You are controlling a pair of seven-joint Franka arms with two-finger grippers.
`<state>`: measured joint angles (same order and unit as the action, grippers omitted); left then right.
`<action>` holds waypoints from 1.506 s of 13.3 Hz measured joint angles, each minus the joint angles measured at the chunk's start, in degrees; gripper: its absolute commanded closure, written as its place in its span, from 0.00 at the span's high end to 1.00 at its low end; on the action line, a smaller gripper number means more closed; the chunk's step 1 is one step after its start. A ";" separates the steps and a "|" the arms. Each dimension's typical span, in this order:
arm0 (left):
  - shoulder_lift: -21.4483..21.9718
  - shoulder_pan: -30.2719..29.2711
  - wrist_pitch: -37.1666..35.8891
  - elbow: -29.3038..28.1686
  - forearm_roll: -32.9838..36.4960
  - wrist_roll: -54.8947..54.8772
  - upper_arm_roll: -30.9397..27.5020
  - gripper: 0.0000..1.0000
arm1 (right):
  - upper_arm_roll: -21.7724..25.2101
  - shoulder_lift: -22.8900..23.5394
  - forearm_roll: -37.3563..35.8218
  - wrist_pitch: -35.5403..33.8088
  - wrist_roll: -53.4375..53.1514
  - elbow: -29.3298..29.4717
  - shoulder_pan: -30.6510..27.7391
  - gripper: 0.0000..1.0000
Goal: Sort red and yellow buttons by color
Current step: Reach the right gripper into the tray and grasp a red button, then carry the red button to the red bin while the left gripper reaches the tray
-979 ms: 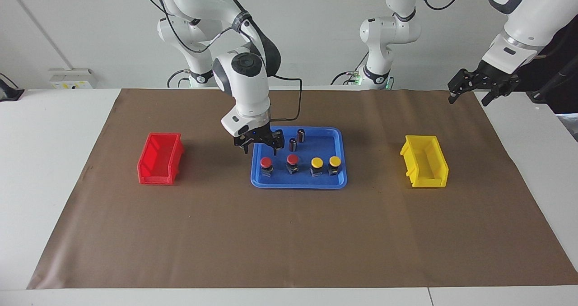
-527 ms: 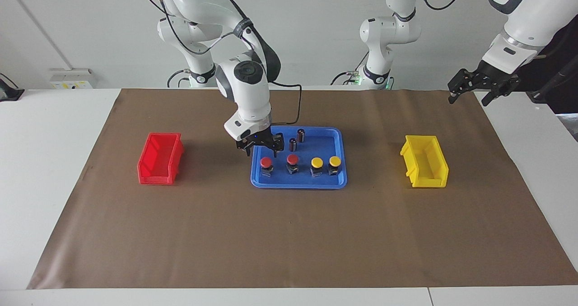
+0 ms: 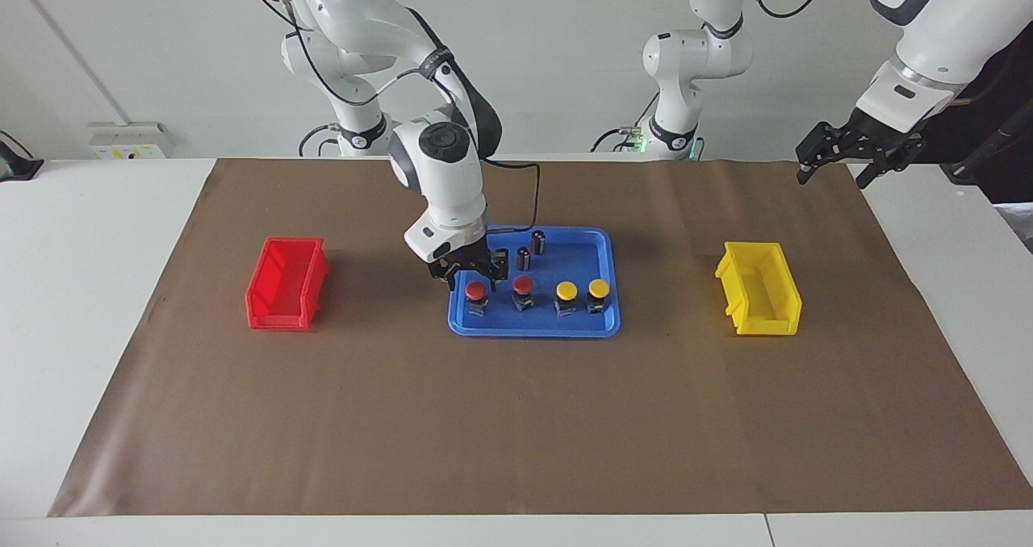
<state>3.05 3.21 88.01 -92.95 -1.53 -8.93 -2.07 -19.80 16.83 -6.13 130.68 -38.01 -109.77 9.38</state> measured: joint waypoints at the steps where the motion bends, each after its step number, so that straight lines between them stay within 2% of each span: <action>1: 0.00 0.00 -0.01 -0.02 0.00 0.00 0.00 1.00 | 0.00 0.48 -0.38 0.36 0.01 -0.01 0.00 0.74; 4: 0.00 0.00 -0.01 -0.04 0.00 0.00 0.00 1.00 | 0.00 1.47 -1.89 0.55 0.01 -0.01 0.01 0.51; 7: 0.00 0.00 -0.01 -0.07 0.00 0.00 0.00 1.00 | 0.00 1.52 -1.95 0.47 0.01 0.20 0.01 0.21; 9: 0.00 0.00 0.12 -0.12 0.00 0.08 0.00 1.00 | 0.00 1.51 -1.97 -2.05 0.01 2.36 0.00 0.20; 12: 0.24 0.47 4.83 -2.18 -0.04 3.99 0.57 0.99 | 0.20 1.33 -1.99 -15.08 3.36 12.76 -0.99 0.19; 14: 0.45 4.92 11.63 -6.69 -0.06 11.66 1.52 0.95 | 0.31 -0.96 -1.99 -24.27 11.85 17.27 -5.41 0.20; 17: -0.15 15.36 20.04 -13.36 -0.05 22.30 2.49 0.86 | 0.43 -7.83 -0.72 -31.20 29.32 15.11 -17.12 0.20; 20: -3.29 21.04 25.19 -16.50 -0.05 26.22 2.69 0.80 | 0.56 -14.18 2.73 -30.06 42.72 7.14 -26.74 0.20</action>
<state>-0.24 24.25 113.20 -109.45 -1.58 17.29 0.62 -19.24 2.64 -3.39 100.62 4.71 -102.62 -17.36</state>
